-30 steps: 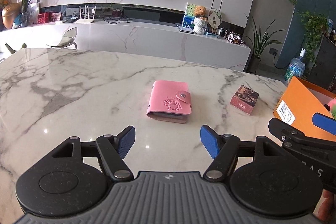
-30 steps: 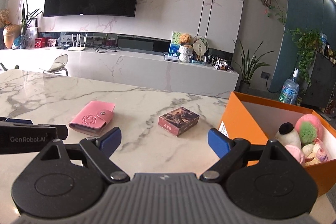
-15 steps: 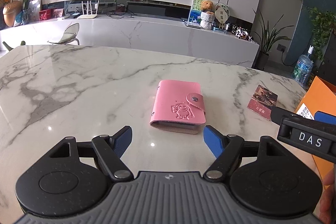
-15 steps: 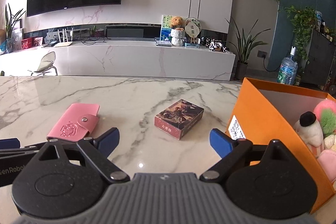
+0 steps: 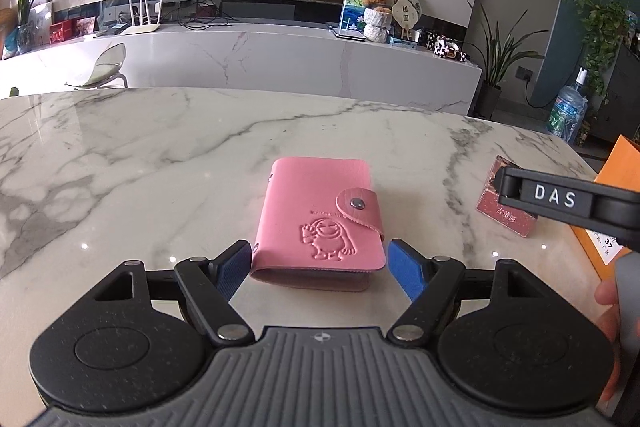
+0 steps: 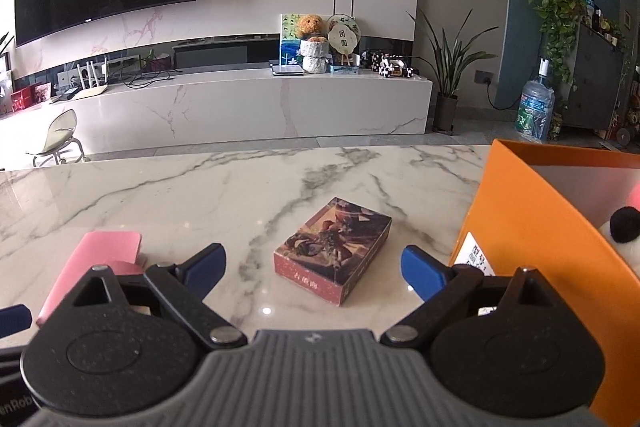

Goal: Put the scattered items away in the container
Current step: 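Lower left tool around pink wallet while right tool approaches picture card box, then close left tool on pink wallet while right tool grasps picture card box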

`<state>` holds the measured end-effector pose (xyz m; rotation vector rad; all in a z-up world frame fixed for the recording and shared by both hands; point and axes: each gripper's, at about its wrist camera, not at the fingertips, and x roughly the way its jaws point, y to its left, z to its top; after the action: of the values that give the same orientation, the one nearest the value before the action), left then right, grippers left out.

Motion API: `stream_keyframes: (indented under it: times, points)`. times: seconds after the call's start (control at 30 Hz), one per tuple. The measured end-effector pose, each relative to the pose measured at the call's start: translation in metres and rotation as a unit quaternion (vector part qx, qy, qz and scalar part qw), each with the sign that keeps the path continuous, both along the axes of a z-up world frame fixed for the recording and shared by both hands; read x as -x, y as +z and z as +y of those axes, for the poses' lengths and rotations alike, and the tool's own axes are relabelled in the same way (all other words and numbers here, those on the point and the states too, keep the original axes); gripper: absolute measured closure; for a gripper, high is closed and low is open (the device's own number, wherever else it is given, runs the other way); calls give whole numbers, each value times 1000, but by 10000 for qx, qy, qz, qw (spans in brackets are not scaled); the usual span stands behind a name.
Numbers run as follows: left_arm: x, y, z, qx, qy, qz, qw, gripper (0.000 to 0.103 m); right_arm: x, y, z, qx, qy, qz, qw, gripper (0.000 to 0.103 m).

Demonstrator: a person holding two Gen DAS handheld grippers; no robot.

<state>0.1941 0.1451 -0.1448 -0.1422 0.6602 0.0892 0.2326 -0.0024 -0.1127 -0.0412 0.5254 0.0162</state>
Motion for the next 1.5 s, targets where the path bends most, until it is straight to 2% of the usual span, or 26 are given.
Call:
stream_keyframes:
  times: [0.23,0.43,0.7,0.8,1.03,1.33,1.5]
  points:
    - [-23,-10,-4,-282,-125,91,9995,10,-41,-14,-6,-112,-315,395,9987,6]
    - [-38,-14,-10,-570,-188,122,9981,8,-62,-25,1,-161,-316,616,9975,6]
    - [-42,-11,-13,-523,-99,176,9984,4,-73,-35,0,-154,-400,860,9954,8]
    - [-38,-9,-12,-488,-126,223,9985,9,-69,-33,-1,-117,-327,814,9961,23]
    - [-28,-5,-11,-413,-191,339,9984,10,-48,-28,-2,-101,-101,859,9962,36]
    - [19,0,-22,-371,-214,589,9973,11,3,-22,-7,-138,345,1096,9933,39]
    - [45,3,-25,-291,-187,685,9971,11,32,-16,-18,-418,552,1287,9893,39]
